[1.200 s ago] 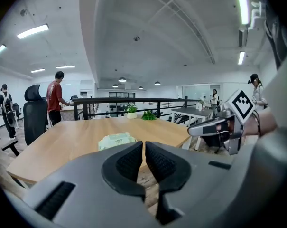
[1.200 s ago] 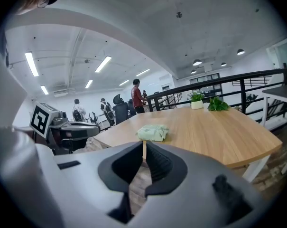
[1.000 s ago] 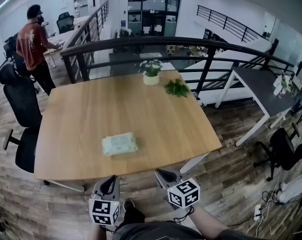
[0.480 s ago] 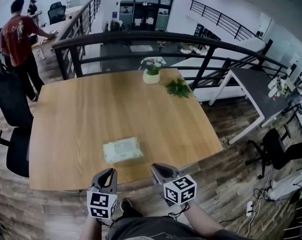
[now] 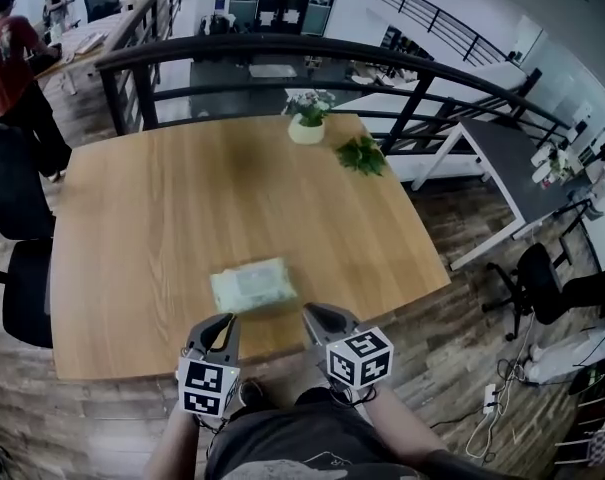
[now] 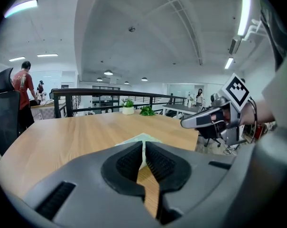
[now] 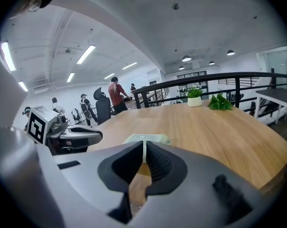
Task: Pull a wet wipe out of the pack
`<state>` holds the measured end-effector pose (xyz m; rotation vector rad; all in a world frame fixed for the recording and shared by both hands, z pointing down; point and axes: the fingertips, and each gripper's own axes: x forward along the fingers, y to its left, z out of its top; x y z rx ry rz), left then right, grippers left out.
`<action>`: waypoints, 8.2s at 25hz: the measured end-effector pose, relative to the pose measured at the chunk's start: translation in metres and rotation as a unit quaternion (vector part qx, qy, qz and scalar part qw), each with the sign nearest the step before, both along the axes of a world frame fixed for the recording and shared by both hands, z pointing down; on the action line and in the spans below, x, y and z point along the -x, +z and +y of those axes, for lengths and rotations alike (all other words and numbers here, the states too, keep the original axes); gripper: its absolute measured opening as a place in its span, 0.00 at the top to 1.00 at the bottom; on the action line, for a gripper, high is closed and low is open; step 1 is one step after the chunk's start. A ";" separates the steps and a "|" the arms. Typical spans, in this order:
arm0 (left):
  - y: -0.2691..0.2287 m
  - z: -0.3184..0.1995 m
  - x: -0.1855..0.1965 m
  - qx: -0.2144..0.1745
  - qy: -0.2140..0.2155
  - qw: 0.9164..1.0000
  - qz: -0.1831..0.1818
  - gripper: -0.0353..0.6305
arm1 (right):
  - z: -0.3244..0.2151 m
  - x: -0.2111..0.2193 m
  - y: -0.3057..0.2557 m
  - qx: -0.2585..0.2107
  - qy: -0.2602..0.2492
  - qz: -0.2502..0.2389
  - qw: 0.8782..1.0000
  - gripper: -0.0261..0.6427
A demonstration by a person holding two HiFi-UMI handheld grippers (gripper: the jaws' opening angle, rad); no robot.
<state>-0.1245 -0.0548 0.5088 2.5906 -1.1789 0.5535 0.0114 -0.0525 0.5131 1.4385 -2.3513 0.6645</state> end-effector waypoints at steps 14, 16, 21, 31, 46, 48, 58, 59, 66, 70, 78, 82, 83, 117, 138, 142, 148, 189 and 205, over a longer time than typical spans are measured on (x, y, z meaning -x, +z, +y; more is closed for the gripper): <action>0.011 -0.037 -0.027 0.014 0.000 0.999 -0.030 0.91 | -0.045 0.004 0.046 0.080 -0.090 0.040 0.992 0.92; 0.016 -0.042 -0.029 0.019 -0.008 0.999 -0.038 0.91 | -0.053 0.005 0.054 0.089 -0.106 0.043 0.990 0.92; 0.030 -0.050 -0.037 0.035 -0.005 0.998 -0.060 0.90 | -0.068 0.015 0.066 0.099 -0.154 0.046 0.982 0.92; 0.047 -0.052 -0.044 0.060 -0.012 0.995 -0.081 0.79 | -0.072 0.028 0.092 0.132 -0.222 0.074 0.963 0.92; 0.066 -0.071 -0.054 0.000 0.035 0.974 -0.222 0.59 | -0.071 0.029 0.095 0.165 -0.246 0.056 0.953 0.92; 0.067 -0.072 -0.055 -0.002 0.042 0.972 -0.233 0.59 | -0.071 0.029 0.094 0.166 -0.249 0.055 0.953 0.92; 0.071 -0.074 -0.060 -0.008 0.082 0.959 -0.270 0.59 | -0.072 0.029 0.094 0.171 -0.253 0.052 0.951 0.92; 0.072 -0.074 -0.060 -0.007 0.085 0.958 -0.273 0.59 | -0.072 0.029 0.094 0.171 -0.253 0.052 0.951 0.92; 0.073 -0.067 -0.066 0.011 0.133 0.952 -0.276 0.74 | -0.071 0.030 0.094 0.174 -0.250 0.048 0.951 0.92; 0.074 -0.067 -0.069 0.034 0.148 0.954 -0.260 0.75 | -0.071 0.029 0.094 0.174 -0.248 0.045 0.952 0.92; 0.072 -0.067 -0.070 0.043 0.175 0.949 -0.259 0.79 | -0.073 0.029 0.093 0.176 -0.243 0.043 0.953 0.92; 0.071 -0.066 -0.074 0.046 0.187 0.946 -0.260 0.81 | -0.073 0.027 0.094 0.176 -0.242 0.043 0.953 0.92; 0.071 -0.066 -0.074 0.046 0.191 0.945 -0.262 0.82 | -0.073 0.026 0.094 0.177 -0.241 0.043 0.953 0.92; 0.022 -0.151 -0.060 -0.068 0.038 0.980 -0.181 0.87 | -0.072 0.027 0.098 0.184 -0.246 0.028 0.951 0.92; 0.053 -0.186 -0.055 0.035 0.016 0.992 -0.122 0.75 | -0.072 0.026 0.099 0.196 -0.251 0.014 0.948 0.92; 0.025 -0.177 -0.049 0.016 -0.001 0.995 -0.099 0.71 | -0.072 0.025 0.098 0.193 -0.250 0.017 0.949 0.92; 0.018 -0.132 -0.053 0.019 0.016 0.995 -0.093 0.67 | -0.072 0.024 0.096 0.187 -0.239 0.017 0.953 0.92; 0.033 -0.090 -0.041 0.040 -0.079 0.992 -0.095 0.92 | -0.072 0.025 0.097 0.181 -0.239 0.029 0.954 0.92; 0.054 -0.081 -0.005 0.062 -0.109 0.989 -0.081 0.93 | -0.081 0.058 0.041 0.050 -0.355 0.096 0.929 0.92</action>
